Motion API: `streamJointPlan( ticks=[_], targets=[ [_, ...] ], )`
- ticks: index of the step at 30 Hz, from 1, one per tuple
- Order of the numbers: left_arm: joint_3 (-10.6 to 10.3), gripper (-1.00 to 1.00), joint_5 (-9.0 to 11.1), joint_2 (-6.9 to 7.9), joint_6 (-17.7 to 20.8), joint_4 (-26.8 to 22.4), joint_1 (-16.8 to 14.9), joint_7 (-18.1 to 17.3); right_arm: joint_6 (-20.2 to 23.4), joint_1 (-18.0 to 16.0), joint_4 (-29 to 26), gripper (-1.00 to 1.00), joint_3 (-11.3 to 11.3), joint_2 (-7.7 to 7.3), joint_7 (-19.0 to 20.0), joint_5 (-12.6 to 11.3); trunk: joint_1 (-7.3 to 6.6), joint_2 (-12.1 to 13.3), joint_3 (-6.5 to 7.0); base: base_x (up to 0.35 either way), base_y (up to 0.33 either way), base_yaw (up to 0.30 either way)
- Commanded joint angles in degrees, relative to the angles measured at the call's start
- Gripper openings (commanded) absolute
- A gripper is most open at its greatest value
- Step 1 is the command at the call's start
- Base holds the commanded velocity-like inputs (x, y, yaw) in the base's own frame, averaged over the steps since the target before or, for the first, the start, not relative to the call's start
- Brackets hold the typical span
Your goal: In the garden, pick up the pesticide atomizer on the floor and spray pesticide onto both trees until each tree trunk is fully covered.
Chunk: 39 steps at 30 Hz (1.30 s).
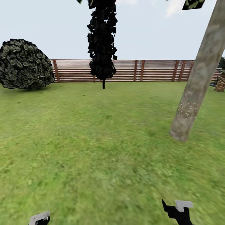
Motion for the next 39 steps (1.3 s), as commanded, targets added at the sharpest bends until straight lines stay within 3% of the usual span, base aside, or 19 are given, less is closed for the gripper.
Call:
streamJointPlan(
  ticks=[1,17,39],
  targets=[
    [0.43,-1.00,0.27,-0.07,-0.08,0.07,-0.04,-0.54,-0.19,-0.08,-0.17,1.00,-0.49,0.06,0.46,0.33,-0.03,-0.03,-0.02,-0.234,0.244,0.271],
    [0.54,-1.00,0.44,-0.22,-0.07,-1.81,-0.10,-0.58,-0.19,-0.08,-0.14,1.00,-0.53,0.04,0.44,0.33,-0.03,-0.03,0.54,-0.208,0.262,0.271],
    [0.26,-1.00,-0.27,-0.33,-0.08,0.50,0.05,-0.71,-0.19,-0.07,-0.02,1.00,-0.54,0.22,0.46,0.34,-0.03,-0.03,1.39,-0.148,0.281,0.270]
  ],
)
